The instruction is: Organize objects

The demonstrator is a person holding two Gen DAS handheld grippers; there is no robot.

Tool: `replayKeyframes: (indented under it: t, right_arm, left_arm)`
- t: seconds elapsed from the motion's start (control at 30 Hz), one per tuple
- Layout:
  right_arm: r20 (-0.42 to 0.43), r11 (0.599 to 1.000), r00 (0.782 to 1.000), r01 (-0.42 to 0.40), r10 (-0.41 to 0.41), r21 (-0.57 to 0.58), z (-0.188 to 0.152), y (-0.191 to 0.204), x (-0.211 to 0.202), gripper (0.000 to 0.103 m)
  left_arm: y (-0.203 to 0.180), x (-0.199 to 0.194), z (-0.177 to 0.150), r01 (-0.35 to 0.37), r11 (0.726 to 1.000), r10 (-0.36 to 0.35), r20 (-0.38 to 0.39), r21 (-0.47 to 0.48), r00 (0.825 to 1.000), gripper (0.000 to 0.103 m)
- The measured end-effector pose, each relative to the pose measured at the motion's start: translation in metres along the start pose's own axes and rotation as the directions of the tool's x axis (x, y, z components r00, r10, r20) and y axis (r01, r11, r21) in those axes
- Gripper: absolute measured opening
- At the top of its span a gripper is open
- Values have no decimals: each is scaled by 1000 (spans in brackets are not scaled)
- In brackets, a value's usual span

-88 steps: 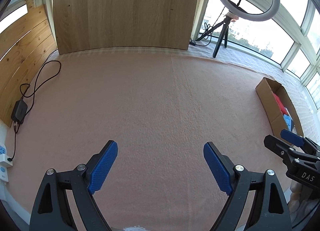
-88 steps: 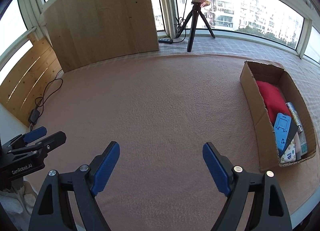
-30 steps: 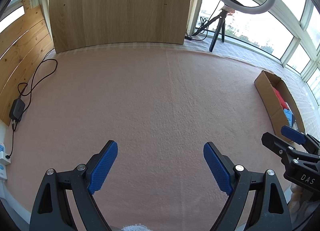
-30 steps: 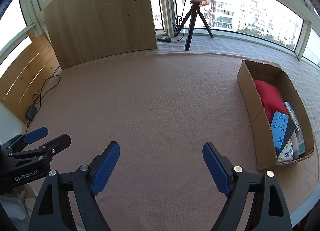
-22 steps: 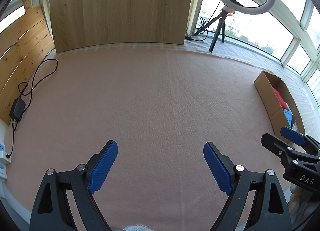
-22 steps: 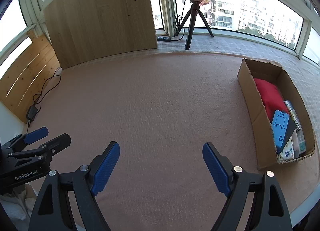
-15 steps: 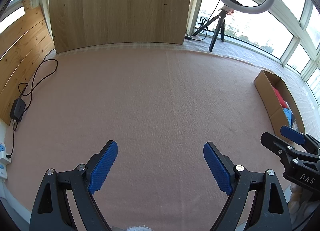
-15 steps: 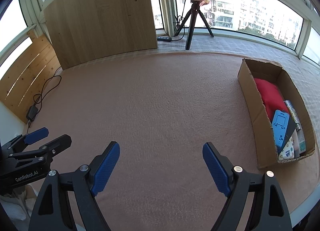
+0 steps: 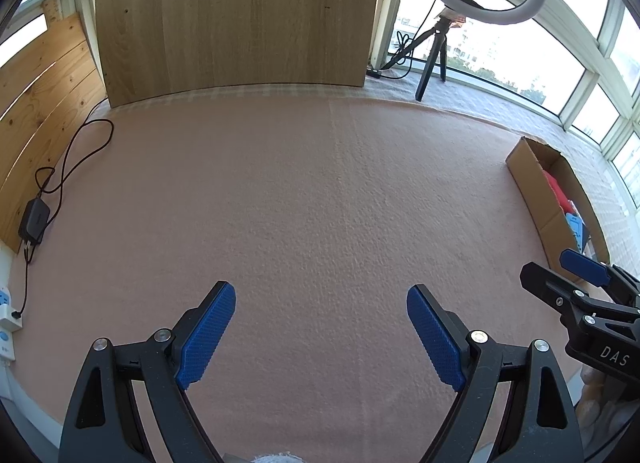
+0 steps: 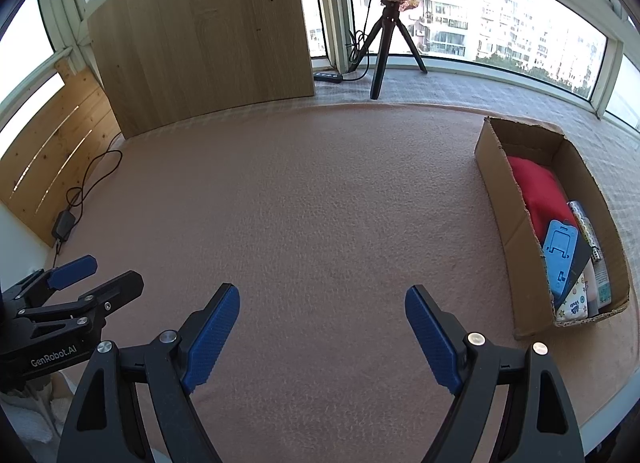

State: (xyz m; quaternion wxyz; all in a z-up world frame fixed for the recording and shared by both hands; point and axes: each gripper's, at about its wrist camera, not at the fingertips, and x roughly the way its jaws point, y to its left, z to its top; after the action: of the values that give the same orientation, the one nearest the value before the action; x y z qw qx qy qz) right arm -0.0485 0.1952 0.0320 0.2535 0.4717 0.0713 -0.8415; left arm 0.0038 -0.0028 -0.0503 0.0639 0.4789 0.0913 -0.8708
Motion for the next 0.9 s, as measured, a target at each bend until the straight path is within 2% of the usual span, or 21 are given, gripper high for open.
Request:
replayKeyframes:
  t: [0.9]
  right_arm:
    - [-20,1000,1000,-9,9,-6,3,-3,11,82]
  left_arm:
    - [1,11,0,16,1000,-16,3,-6,1000,94]
